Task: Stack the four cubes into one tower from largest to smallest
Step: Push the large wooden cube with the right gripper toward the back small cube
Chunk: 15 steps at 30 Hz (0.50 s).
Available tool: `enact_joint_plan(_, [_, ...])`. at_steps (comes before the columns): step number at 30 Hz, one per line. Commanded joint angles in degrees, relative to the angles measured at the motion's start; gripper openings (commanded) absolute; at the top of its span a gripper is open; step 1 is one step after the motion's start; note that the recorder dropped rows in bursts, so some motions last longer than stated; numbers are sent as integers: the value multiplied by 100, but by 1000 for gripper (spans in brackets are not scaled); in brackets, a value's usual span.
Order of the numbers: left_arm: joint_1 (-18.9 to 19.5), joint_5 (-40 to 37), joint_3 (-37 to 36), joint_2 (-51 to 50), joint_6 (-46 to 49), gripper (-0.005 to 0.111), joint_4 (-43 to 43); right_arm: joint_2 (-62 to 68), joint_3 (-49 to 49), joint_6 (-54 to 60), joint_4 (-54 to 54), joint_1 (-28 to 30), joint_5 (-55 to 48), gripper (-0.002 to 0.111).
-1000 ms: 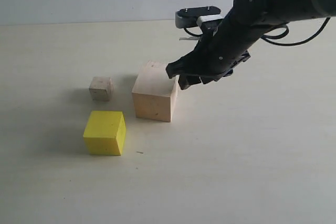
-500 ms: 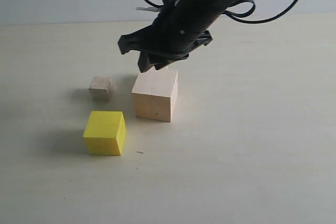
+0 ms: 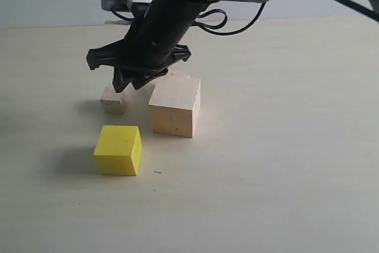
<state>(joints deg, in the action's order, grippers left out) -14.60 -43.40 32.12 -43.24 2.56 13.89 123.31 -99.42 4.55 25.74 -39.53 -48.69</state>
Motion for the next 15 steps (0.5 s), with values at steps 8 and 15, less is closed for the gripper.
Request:
enact_joint_plan(8, [-30, 82, 38, -14, 48, 0, -5, 255, -158, -911, -910, -14, -495, 37])
enact_joint_plan(15, [-30, 82, 38, -14, 48, 0, -5, 255, -158, -1253, -1340, -14, -778, 37])
